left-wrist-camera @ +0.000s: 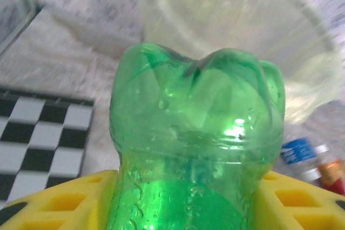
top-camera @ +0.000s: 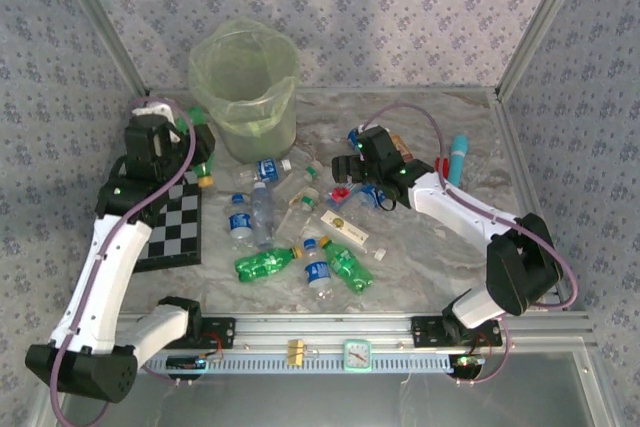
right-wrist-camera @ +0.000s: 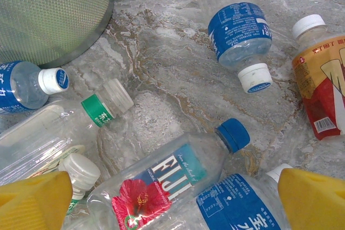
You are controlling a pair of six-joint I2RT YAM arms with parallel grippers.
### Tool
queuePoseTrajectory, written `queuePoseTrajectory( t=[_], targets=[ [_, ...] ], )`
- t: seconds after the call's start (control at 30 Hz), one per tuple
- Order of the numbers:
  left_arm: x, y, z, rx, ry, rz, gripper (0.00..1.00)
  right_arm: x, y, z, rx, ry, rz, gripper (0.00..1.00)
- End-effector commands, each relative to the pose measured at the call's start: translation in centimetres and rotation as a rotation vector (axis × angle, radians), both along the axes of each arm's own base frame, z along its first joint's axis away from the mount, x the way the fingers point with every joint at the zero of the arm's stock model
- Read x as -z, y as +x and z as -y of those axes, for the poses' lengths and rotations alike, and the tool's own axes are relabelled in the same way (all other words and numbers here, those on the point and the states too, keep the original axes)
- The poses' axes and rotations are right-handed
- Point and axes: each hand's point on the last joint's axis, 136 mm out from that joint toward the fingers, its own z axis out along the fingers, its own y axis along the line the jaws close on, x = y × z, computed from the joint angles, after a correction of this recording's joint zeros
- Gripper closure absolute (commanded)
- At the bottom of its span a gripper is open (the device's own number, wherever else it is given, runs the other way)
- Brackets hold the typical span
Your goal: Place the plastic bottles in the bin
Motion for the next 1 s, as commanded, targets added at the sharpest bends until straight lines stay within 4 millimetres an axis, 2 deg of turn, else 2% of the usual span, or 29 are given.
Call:
queuePoseTrajectory(
  t=[0.0,0.1,0.17,0.4,0.53,0.77,0.97],
  targets=[
    [-6.7,2.0,1.2,0.059,-0.038,0.235,0.52,-1.4,-0.4,0.6,0.006,-0.023,0.018,0.0],
    [-9.8,3.9,1.9,0.073,-0.06,0.327,0.53,-1.6,-0.7,0.8,0.004,-0.031,0.016,0.0],
    [-11.0,5.3,2.5,0.093,-0.071,0.357,0.53,-1.7,-1.0,1.2,0.01,-0.038,0.018,0.0],
    [-13.6,10.7,4.6,0.16,-0.054,0.387,0.54,-2.2,-1.8,2.6,0.047,-0.048,0.04,0.0],
    [-14.0,13.6,5.4,0.178,-0.02,0.383,0.54,-2.5,-1.9,3.3,0.08,-0.048,0.054,0.0],
    [-11.1,18.6,6.6,0.213,0.051,0.278,0.54,-2.7,-2.2,3.4,0.093,-0.034,0.066,0.0],
    [-4.8,22.0,7.3,0.231,0.1,0.106,0.53,-2.8,-2.5,4.0,0.103,-0.043,0.081,0.0]
  ],
)
